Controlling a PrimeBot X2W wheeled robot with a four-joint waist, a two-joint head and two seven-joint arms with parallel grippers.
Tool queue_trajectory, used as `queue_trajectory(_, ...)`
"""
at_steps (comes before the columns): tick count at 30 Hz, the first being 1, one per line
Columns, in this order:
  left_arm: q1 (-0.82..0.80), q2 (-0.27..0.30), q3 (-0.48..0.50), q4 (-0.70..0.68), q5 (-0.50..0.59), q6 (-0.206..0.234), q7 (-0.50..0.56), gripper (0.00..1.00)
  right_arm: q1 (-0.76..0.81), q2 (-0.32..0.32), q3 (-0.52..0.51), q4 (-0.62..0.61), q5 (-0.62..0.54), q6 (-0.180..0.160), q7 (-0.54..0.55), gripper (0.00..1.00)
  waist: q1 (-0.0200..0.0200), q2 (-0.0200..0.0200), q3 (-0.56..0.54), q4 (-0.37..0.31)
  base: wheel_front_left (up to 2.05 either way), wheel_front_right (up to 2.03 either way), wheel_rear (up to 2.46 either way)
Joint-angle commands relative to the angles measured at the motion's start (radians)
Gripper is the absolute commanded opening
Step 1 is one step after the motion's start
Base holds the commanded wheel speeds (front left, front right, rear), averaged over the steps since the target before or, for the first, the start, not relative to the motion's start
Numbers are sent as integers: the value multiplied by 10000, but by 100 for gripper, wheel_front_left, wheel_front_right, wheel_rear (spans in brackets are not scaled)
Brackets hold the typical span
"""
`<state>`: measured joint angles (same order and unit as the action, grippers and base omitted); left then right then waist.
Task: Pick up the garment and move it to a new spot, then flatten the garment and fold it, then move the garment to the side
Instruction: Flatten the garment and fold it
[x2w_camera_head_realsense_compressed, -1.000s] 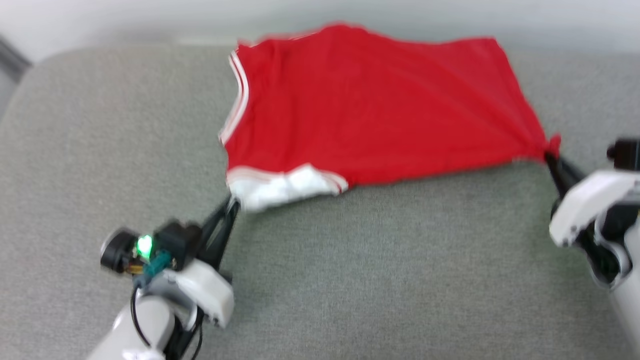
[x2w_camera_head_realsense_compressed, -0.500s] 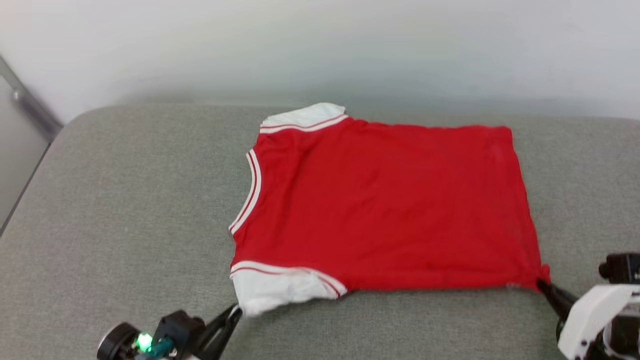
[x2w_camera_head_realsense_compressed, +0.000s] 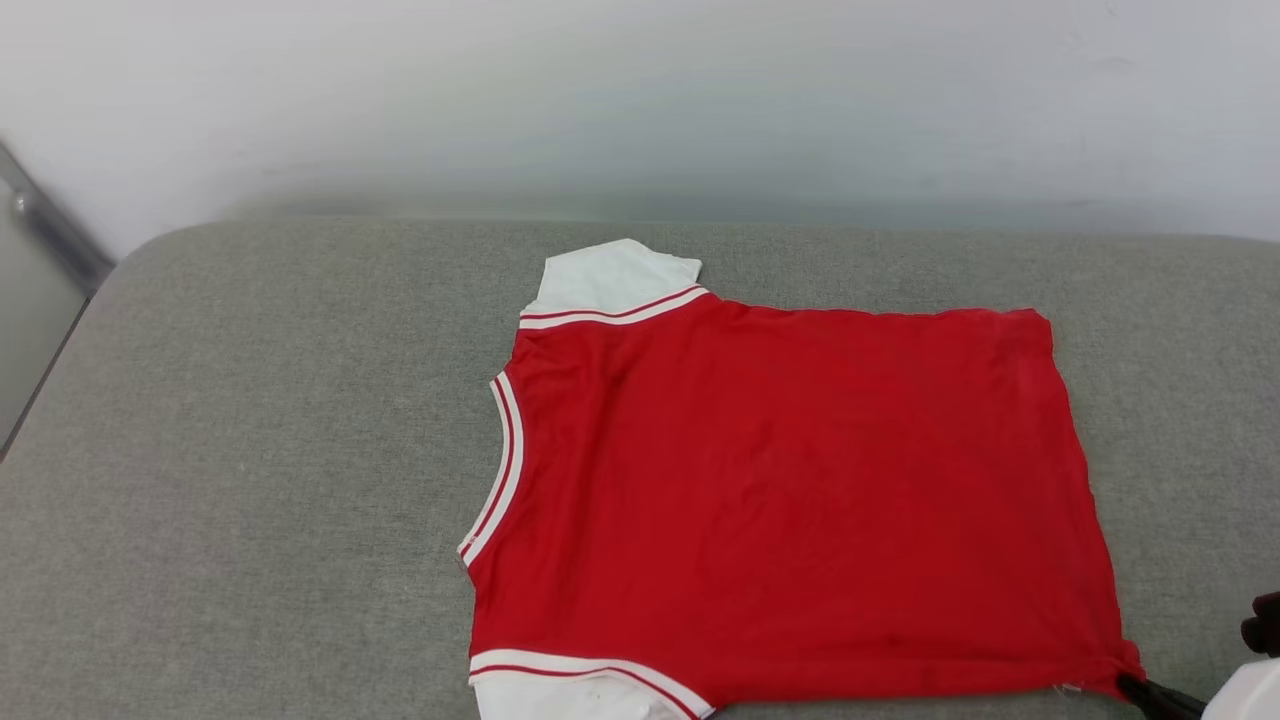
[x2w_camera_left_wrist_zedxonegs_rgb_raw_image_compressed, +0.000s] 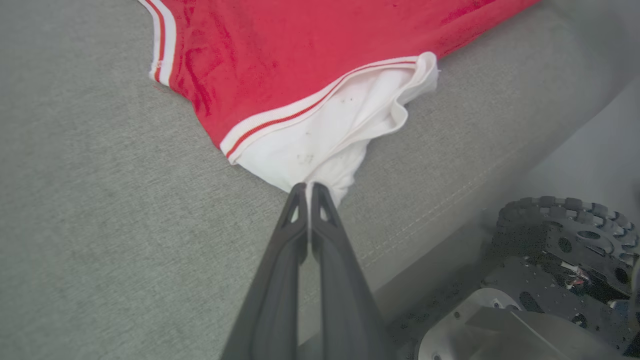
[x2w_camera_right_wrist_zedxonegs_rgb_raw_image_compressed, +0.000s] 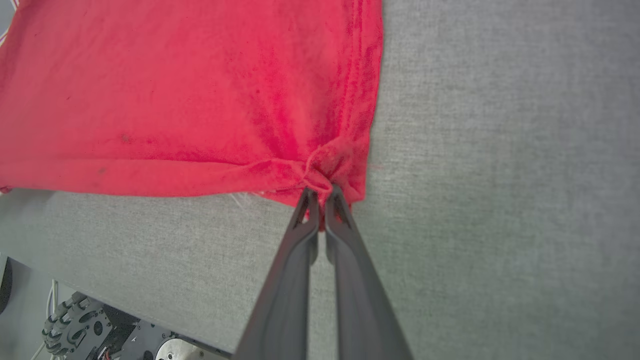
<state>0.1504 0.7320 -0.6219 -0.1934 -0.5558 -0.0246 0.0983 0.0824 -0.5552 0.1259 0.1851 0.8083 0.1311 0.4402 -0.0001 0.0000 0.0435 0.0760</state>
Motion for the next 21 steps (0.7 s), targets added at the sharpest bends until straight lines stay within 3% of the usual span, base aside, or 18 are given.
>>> queue_trajectory(1,155,60,-79,-92,-114,-102,116,0,252,-71,-100,-181,-51,-7,190,0,1,0,53,-26,0,0,0)
queue_trajectory(6,223,540,-256,-426,-464,-464,711,0,1001,-207,-369,-1217,-101,-7,1036,0,1,0,181,-67,0,0,0)
queue_trajectory(21,-1376,646,753,-892,152,-240,-218,0,748,440,-1498,-3022,-194,-5,1665,0,1,0,849,-330,0,0,0)
